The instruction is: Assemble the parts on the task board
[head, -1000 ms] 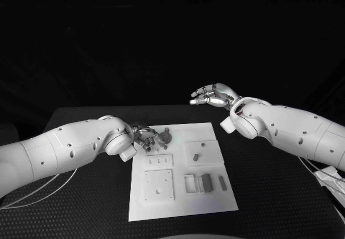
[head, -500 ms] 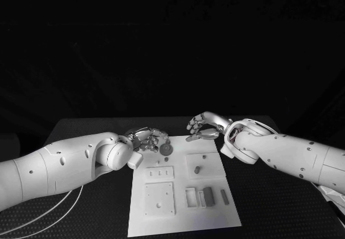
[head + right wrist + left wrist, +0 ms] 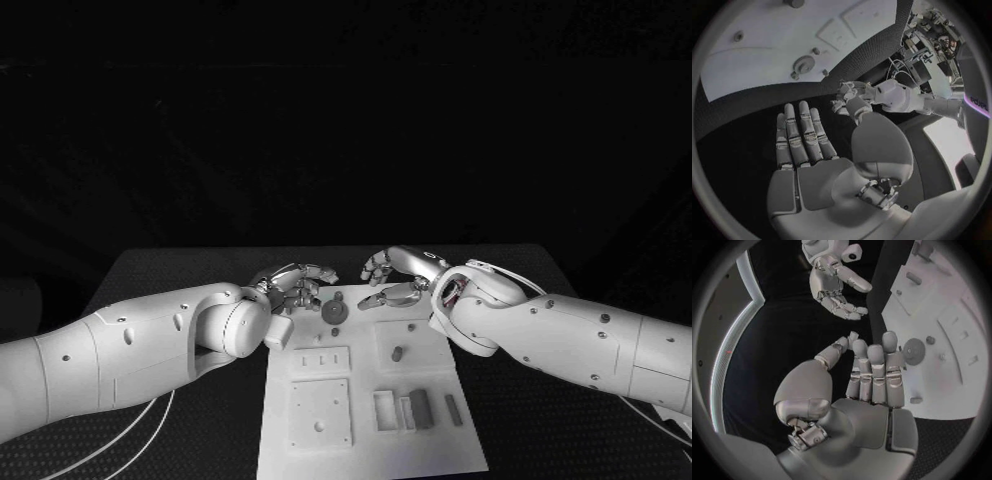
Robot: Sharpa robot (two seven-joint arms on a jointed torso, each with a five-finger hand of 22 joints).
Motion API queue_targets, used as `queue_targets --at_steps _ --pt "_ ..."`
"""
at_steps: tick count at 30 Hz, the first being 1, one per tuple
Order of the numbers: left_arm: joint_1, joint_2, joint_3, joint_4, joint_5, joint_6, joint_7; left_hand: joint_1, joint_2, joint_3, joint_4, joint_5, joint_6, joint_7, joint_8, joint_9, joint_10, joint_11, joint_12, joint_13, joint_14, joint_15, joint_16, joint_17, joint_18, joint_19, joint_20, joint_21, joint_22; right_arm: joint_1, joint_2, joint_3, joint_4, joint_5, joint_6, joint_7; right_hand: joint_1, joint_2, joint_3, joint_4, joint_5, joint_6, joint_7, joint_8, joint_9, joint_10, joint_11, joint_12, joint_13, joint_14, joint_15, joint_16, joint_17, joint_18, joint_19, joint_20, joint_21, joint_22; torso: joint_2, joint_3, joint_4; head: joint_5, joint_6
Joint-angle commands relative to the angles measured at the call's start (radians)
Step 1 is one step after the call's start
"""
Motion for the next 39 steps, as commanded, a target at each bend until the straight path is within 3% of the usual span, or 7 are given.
queue_targets --at_steps 1,10,21,26,32,39 --pt "0.000 0.002 0.001 0.005 0.027 -0.022 0.036 0.065 0.054 -0.001 0.001 0.003 0.025 0.018 0.002 0.002 0.008 0.000 -0.004 -0.001 0.007 0.000 -0.002 -0.001 -0.012 0.004 -0.001 -0.004 0.011 -0.001 0.016 0.000 -0.004 -0.037 -0.067 -0.042 -0.003 -0.016 0.013 0.005 0.000 0.007 0.004 0.002 0.002 0.006 0.001 0.008 0.004 0.009 0.001 0.004 0.005 0.013 0.012 0.000 -0.005 0.004 0.002 0.0002 0.0007 -0.001 0.000" --pt "0.000 0.003 0.000 0.014 0.004 0.006 0.022 0.066 0.053 -0.001 0.001 0.003 0.027 0.018 0.001 0.000 0.012 0.000 -0.006 -0.003 0.009 0.000 -0.001 -0.004 -0.011 0.005 -0.001 -0.004 0.011 -0.005 0.049 -0.001 -0.024 -0.025 -0.095 -0.049 -0.017 -0.022 0.030 0.022 0.000 0.002 0.006 -0.002 0.003 0.001 0.002 0.008 0.012 0.002 0.003 -0.001 0.013 0.011 0.008 0.000 -0.011 0.013 0.003 0.0008 0.0006 -0.001 -0.006" --pt "-0.001 0.006 -0.003 0.034 -0.030 0.032 0.008 0.068 0.052 -0.002 0.001 -0.001 0.029 0.017 -0.002 -0.003 0.016 -0.001 -0.008 -0.005 0.012 -0.001 0.000 -0.007 -0.011 0.008 -0.001 -0.005 0.012 -0.005 0.078 -0.001 -0.034 -0.034 -0.093 -0.047 -0.019 -0.008 0.035 0.022 0.000 0.014 0.000 0.005 0.008 0.010 -0.003 0.014 0.021 0.003 0.001 -0.001 0.022 0.011 0.009 -0.001 -0.013 0.022 0.003 0.0014 0.0003 -0.006 -0.012" --pt "-0.001 0.010 -0.003 0.034 -0.033 0.029 0.007 0.069 0.052 -0.002 0.001 -0.002 0.029 0.017 -0.002 -0.004 0.017 -0.001 -0.009 -0.006 0.013 -0.001 0.000 -0.008 -0.011 0.009 -0.002 -0.005 0.012 -0.008 0.086 -0.002 -0.033 -0.043 -0.104 -0.049 -0.022 0.007 0.031 0.007 0.000 0.040 -0.011 0.017 0.015 0.033 -0.016 0.028 0.034 0.015 -0.004 0.003 0.033 0.014 0.019 -0.003 -0.013 0.032 0.003 0.0015 0.0000 -0.006 -0.012" --pt "-0.001 0.010 -0.003 0.037 -0.033 0.032 0.006 0.070 0.051 -0.002 0.000 -0.002 0.030 0.017 -0.003 -0.005 0.019 -0.001 -0.009 -0.006 0.014 -0.002 0.001 -0.009 -0.010 0.010 -0.002 -0.005 0.012 -0.008 0.088 -0.002 -0.036 -0.057 -0.117 -0.049 -0.022 0.035 0.028 -0.021 0.000 0.094 -0.036 0.038 0.025 0.085 -0.043 0.058 0.062 0.048 -0.019 0.014 0.052 0.026 0.055 -0.005 -0.012 0.039 0.003 0.0017 -0.0003 -0.006 -0.014" --pt "-0.001 0.011 -0.003 0.037 -0.034 0.032 0.005 0.070 0.050 -0.002 0.000 -0.002 0.030 0.017 -0.004 -0.006 0.020 -0.001 -0.010 -0.007 0.014 -0.002 0.001 -0.009 -0.010 0.010 -0.002 -0.005 0.012 -0.009 0.089 -0.002 -0.031 -0.069 -0.116 -0.051 -0.018 0.053 0.028 -0.027 0.000 0.139 -0.054 0.050 0.029 0.120 -0.061 0.077 0.087 0.074 -0.030 0.021 0.068 0.036 0.082 -0.006 -0.017 0.041 0.003 0.0020 -0.0008 -0.006 -0.015"
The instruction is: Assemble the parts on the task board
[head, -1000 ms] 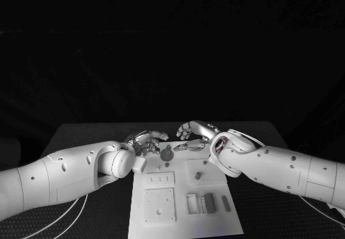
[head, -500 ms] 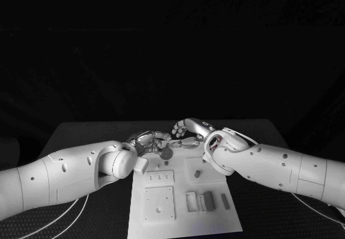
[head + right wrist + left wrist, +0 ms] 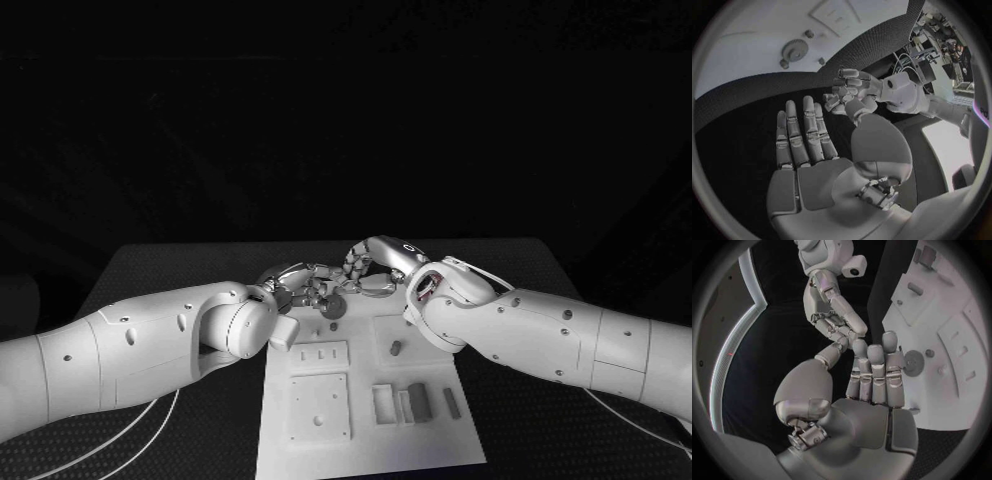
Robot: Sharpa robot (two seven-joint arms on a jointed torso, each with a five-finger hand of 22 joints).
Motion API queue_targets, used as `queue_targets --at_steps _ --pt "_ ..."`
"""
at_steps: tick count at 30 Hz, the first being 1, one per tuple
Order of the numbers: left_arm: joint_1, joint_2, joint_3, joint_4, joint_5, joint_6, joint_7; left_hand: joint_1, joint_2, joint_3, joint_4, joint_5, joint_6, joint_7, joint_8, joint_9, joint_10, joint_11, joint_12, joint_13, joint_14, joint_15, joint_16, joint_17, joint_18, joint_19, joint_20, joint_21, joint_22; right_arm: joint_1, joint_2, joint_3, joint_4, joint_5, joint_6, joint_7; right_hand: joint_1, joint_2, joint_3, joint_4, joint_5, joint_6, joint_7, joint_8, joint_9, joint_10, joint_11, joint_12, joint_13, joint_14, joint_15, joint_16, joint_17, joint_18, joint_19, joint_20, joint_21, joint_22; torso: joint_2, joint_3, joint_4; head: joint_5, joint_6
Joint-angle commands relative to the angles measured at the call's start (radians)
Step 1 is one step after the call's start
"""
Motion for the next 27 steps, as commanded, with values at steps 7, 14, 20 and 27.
queue_targets --at_steps 7,14,20,27 --pt "0.000 0.003 0.000 0.006 -0.012 0.021 -0.003 0.062 0.048 0.007 0.000 0.004 0.024 0.016 0.003 0.002 0.006 -0.001 -0.006 -0.002 0.007 -0.002 0.002 -0.002 -0.010 0.005 0.000 -0.006 0.012 -0.003 0.001 0.000 0.004 -0.028 -0.018 -0.001 0.004 0.031 0.004 -0.004 0.000 0.031 -0.008 0.005 0.001 0.024 -0.008 0.012 0.017 0.021 -0.006 0.008 0.016 0.025 0.028 0.000 -0.009 0.002 0.000 -0.0001 -0.0001 -0.001 -0.002" --pt "0.000 0.004 0.000 0.007 -0.014 0.025 -0.006 0.063 0.047 0.007 0.000 0.004 0.025 0.016 0.003 0.001 0.007 -0.001 -0.006 -0.002 0.008 -0.002 0.002 -0.003 -0.010 0.005 0.000 -0.006 0.012 -0.003 0.002 0.000 0.002 -0.031 -0.022 -0.001 0.014 0.041 0.023 -0.001 0.000 0.047 -0.013 0.004 0.001 0.035 -0.013 0.014 0.027 0.032 -0.011 0.009 0.026 0.030 0.043 0.000 -0.013 0.003 0.000 -0.0001 -0.0002 -0.002 -0.003" --pt "0.000 0.001 0.000 0.006 -0.016 0.024 -0.007 0.064 0.047 0.007 -0.001 0.004 0.025 0.016 0.003 0.000 0.008 -0.002 -0.006 -0.002 0.008 -0.002 0.002 -0.004 -0.010 0.005 -0.001 -0.006 0.012 -0.003 -0.001 0.000 -0.003 -0.038 -0.022 -0.005 0.042 0.045 0.128 0.021 -0.001 0.062 -0.016 -0.004 -0.003 0.043 -0.016 0.010 0.041 0.041 -0.014 0.003 0.042 0.033 0.058 0.003 -0.023 0.007 0.000 -0.0005 -0.0004 -0.002 -0.003" --pt "0.000 -0.002 0.000 -0.001 -0.020 0.022 -0.008 0.065 0.046 0.007 -0.001 0.005 0.027 0.016 0.002 -0.001 0.009 -0.002 -0.007 -0.003 0.009 -0.002 0.002 -0.004 -0.010 0.006 -0.001 -0.006 0.013 -0.003 -0.007 0.000 -0.007 -0.040 -0.024 -0.004 0.056 0.047 0.207 0.029 0.000 0.068 -0.016 -0.010 -0.005 0.043 -0.015 0.003 0.051 0.043 -0.013 -0.006 0.055 0.033 0.060 0.004 -0.033 0.017 0.000 0.0004 0.0000 -0.002 -0.003"
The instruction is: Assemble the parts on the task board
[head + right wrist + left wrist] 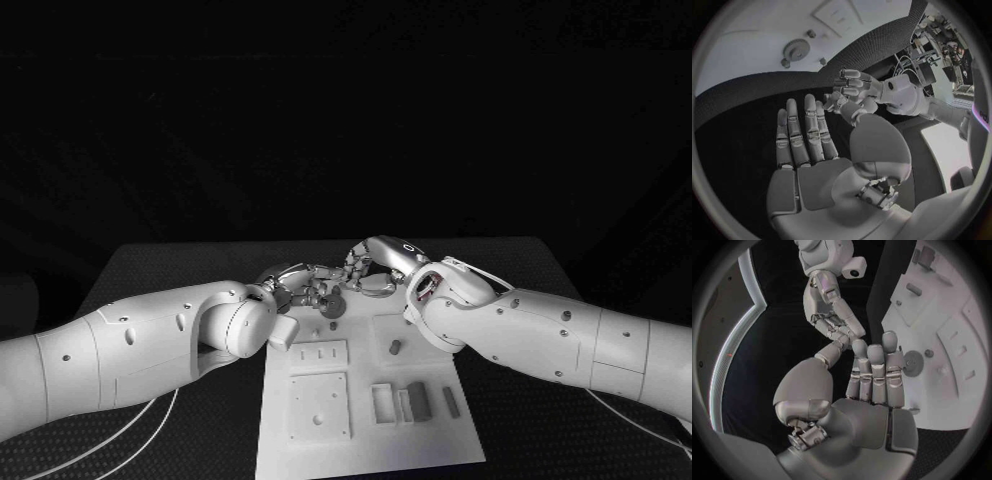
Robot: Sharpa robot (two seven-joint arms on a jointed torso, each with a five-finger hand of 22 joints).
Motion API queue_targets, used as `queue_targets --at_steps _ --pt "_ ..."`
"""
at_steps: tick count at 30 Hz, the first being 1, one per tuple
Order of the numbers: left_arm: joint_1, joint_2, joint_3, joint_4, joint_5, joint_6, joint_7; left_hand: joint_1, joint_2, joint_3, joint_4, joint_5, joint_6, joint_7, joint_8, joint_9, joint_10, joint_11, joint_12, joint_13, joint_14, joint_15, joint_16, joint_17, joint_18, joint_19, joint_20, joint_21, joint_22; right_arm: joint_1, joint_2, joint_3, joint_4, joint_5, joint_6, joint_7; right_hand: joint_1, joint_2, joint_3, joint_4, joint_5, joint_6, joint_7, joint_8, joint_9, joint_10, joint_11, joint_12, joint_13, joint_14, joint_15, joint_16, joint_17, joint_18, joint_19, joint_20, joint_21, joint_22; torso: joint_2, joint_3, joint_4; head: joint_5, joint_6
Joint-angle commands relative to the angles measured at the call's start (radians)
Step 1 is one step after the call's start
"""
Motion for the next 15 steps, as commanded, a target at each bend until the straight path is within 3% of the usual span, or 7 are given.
queue_targets --at_steps 1,15 --pt "0.000 -0.002 -0.001 -0.001 -0.010 0.016 0.000 0.056 0.044 0.004 0.000 0.005 0.024 0.019 0.006 0.025 0.007 0.001 -0.007 -0.001 0.004 0.000 0.005 -0.002 -0.010 0.004 -0.003 -0.006 0.013 0.001 -0.006 0.001 -0.006 -0.017 -0.016 -0.003 0.013 0.001 0.015 -0.002 0.000 0.008 0.002 -0.005 -0.001 0.006 0.001 -0.005 0.002 0.007 0.002 -0.005 0.003 0.017 0.007 0.001 -0.006 0.003 0.000 0.0005 0.0000 0.000 -0.001" --pt "0.000 -0.004 -0.002 -0.007 -0.041 0.031 -0.022 0.059 0.040 0.004 0.000 0.012 0.028 0.018 0.005 0.023 0.009 0.000 -0.009 -0.002 0.005 -0.001 0.006 -0.005 -0.010 0.005 -0.003 -0.007 0.013 0.000 -0.012 0.001 -0.016 -0.006 -0.020 0.018 0.010 0.002 0.038 -0.012 0.000 0.003 0.006 -0.012 -0.001 0.000 0.005 -0.013 0.008 0.001 0.005 -0.014 0.011 0.014 0.002 0.002 -0.013 0.013 0.000 0.0008 -0.0002 0.000 -0.003"
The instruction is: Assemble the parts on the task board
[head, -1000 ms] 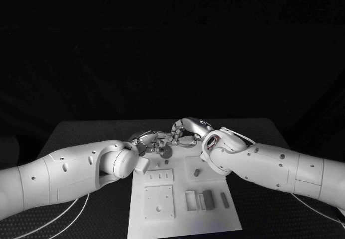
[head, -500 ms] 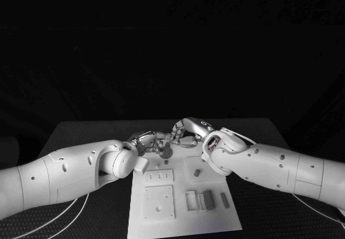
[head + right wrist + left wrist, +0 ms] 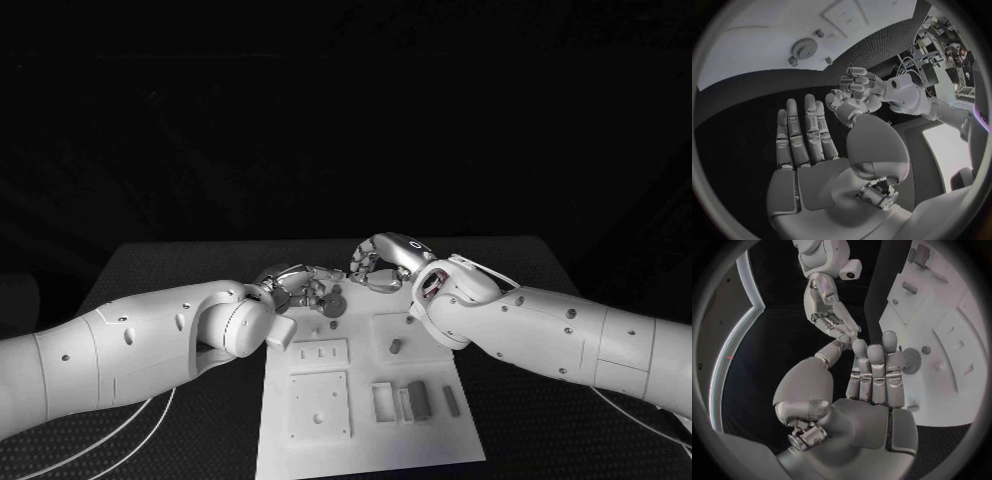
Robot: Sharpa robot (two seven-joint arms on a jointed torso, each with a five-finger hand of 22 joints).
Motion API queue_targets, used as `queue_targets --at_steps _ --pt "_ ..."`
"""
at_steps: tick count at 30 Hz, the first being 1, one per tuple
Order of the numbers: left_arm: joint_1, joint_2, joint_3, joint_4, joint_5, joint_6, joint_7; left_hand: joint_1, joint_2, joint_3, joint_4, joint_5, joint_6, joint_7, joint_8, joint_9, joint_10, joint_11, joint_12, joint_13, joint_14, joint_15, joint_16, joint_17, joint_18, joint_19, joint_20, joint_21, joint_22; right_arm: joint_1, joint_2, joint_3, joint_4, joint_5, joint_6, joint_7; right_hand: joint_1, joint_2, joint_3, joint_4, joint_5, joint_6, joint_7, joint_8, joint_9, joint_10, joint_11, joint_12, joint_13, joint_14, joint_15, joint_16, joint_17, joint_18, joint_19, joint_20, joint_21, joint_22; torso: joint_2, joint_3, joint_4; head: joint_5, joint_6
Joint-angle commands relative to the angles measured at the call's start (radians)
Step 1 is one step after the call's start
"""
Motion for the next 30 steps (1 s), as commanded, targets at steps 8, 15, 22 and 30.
queue_targets --at_steps 8,15,22,30 --pt "0.000 0.000 0.000 -0.002 -0.019 0.019 -0.002 0.046 0.042 0.002 0.001 -0.001 0.030 0.018 0.003 0.021 0.008 0.001 -0.006 -0.002 0.005 -0.001 0.006 -0.004 -0.011 0.006 -0.003 -0.004 0.013 0.000 -0.009 0.000 0.005 0.020 0.017 0.042 -0.005 -0.030 0.015 -0.014 0.000 -0.023 0.014 -0.021 -0.005 -0.022 0.015 -0.024 0.002 -0.019 0.015 -0.022 0.008 0.007 -0.017 0.003 -0.019 0.014 0.001 -0.0007 -0.0008 -0.002 -0.002" --pt "0.000 -0.003 0.000 -0.007 -0.014 0.016 -0.001 0.046 0.041 0.001 0.001 -0.005 0.030 0.018 0.000 0.017 0.009 0.002 -0.007 -0.002 0.005 -0.001 0.006 -0.006 -0.011 0.006 -0.003 -0.005 0.013 0.000 -0.018 0.000 0.009 0.037 0.053 0.084 0.018 -0.094 0.006 -0.022 -0.001 -0.109 0.055 -0.067 -0.020 -0.109 0.058 -0.075 -0.011 -0.090 0.047 -0.065 0.006 -0.016 -0.075 0.005 -0.047 0.040 0.000 -0.0013 -0.0014 -0.003 -0.002" --pt "0.000 0.004 -0.002 -0.007 -0.006 0.030 -0.011 0.043 0.037 -0.001 0.001 -0.015 0.031 0.019 -0.005 0.008 0.008 0.003 -0.009 -0.002 0.003 -0.001 0.007 -0.008 -0.012 0.005 -0.003 -0.007 0.014 -0.001 -0.011 0.000 0.026 0.037 0.042 0.127 0.040 -0.137 0.002 -0.018 -0.001 -0.159 0.076 -0.086 -0.023 -0.159 0.083 -0.103 -0.027 -0.130 0.065 -0.087 0.007 -0.032 -0.111 0.006 -0.057 0.072 0.000 -0.0003 0.0001 -0.003 -0.003" --pt "-0.001 0.004 -0.002 -0.004 -0.001 0.040 -0.013 0.044 0.036 -0.002 0.001 -0.038 0.036 0.020 -0.011 -0.005 0.002 0.004 -0.010 0.000 -0.003 -0.003 0.010 -0.012 -0.014 0.001 -0.003 -0.010 0.015 -0.003 -0.006 0.000 0.024 0.038 0.047 0.138 0.047 -0.137 0.004 -0.018 -0.001 -0.157 0.074 -0.081 -0.019 -0.157 0.082 -0.102 -0.027 -0.130 0.065 -0.087 0.011 -0.034 -0.112 0.005 -0.058 0.083 0.000 -0.0011 -0.0008 -0.002 -0.003"
